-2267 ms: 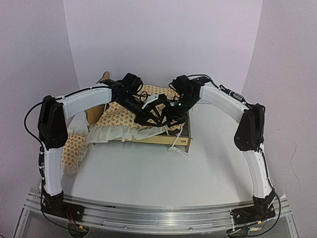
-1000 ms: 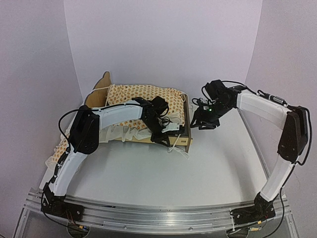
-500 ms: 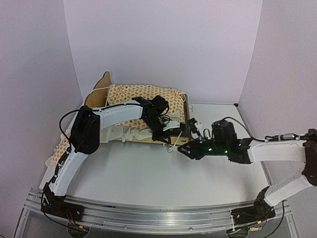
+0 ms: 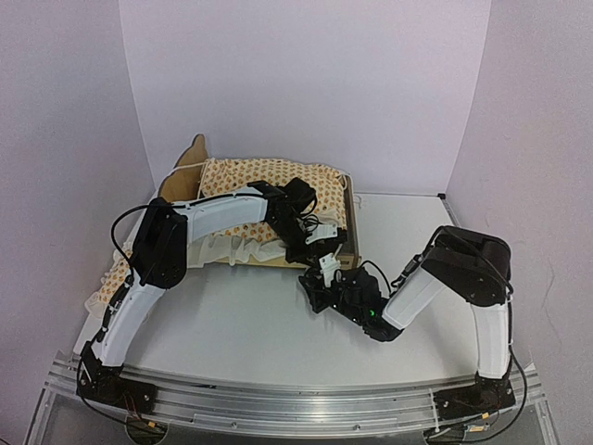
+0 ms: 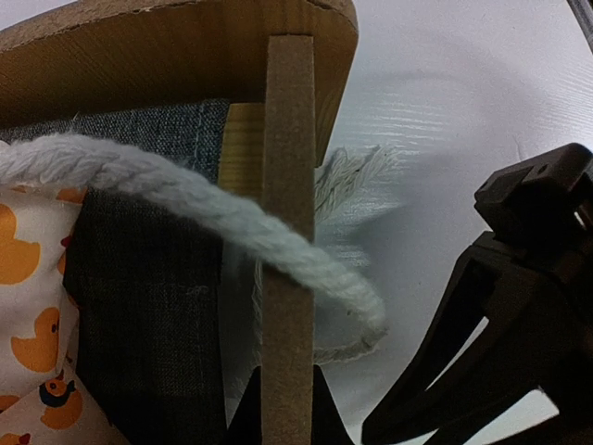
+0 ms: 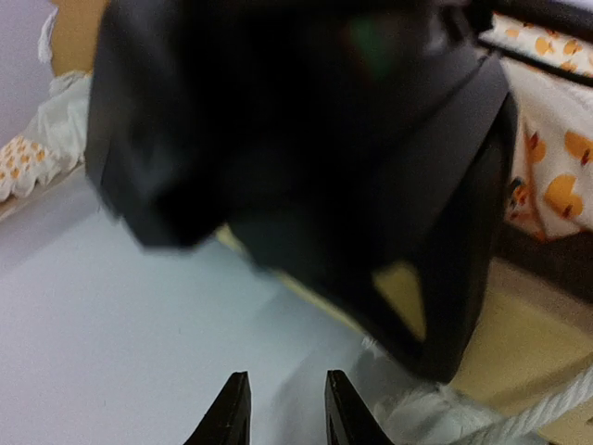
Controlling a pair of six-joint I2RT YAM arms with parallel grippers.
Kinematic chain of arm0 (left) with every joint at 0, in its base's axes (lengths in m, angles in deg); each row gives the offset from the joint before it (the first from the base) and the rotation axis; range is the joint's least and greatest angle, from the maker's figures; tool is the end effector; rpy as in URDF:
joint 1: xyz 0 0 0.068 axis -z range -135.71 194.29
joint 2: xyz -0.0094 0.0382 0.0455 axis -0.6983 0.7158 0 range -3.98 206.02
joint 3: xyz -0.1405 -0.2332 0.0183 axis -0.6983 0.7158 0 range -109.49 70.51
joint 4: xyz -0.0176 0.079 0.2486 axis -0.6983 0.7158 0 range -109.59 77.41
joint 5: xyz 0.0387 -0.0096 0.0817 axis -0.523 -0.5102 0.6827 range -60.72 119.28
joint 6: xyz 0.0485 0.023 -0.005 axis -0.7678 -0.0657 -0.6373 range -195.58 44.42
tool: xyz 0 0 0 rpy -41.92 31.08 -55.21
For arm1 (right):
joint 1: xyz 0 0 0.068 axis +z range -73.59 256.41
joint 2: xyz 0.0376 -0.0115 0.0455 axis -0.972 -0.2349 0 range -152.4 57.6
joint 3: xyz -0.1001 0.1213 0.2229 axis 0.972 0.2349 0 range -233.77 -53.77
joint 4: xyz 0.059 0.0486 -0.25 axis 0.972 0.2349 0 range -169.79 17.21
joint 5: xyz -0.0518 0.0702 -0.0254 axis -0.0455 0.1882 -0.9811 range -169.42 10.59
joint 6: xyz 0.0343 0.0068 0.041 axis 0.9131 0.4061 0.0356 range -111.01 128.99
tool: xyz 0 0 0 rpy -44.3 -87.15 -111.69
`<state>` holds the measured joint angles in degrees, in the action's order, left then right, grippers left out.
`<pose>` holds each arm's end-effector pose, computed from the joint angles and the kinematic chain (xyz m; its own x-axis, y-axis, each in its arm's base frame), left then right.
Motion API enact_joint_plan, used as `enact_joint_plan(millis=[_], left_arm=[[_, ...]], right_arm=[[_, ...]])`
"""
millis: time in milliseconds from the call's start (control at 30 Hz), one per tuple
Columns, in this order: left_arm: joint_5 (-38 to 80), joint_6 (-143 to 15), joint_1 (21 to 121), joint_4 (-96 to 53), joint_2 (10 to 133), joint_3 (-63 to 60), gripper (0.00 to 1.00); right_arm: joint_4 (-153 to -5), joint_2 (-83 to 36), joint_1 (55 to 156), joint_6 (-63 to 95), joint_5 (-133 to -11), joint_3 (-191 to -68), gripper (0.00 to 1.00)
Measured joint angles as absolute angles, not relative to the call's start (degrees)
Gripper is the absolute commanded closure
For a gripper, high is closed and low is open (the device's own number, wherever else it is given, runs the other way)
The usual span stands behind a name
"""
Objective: Set up the pet bed
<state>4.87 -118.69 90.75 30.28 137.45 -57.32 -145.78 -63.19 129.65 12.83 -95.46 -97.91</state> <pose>0.3518 -0.3914 0.1836 0.0882 0.8107 -0.5788 0.9959 -0.0830 0.0354 0.2332 0.2956 0.0957 -0.1512 -0.0948 -0.9839 -0.5985 0.8010 0.0148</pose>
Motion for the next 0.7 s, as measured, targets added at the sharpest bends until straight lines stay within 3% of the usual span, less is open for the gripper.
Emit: enact_joint_plan(millis=[333, 700], left_arm=[[4.9, -117.9, 90.6, 29.6, 137.4, -57.3, 1.0], [5.3, -117.1, 90.3, 28.6, 137.4, -57.3, 1.0]], right_arm=[[-148.6, -68.2, 129.8, 15.3, -103.8, -102.5, 0.72], [-147.3, -70.4, 130.2, 18.8, -109.2, -104.9, 0.63]])
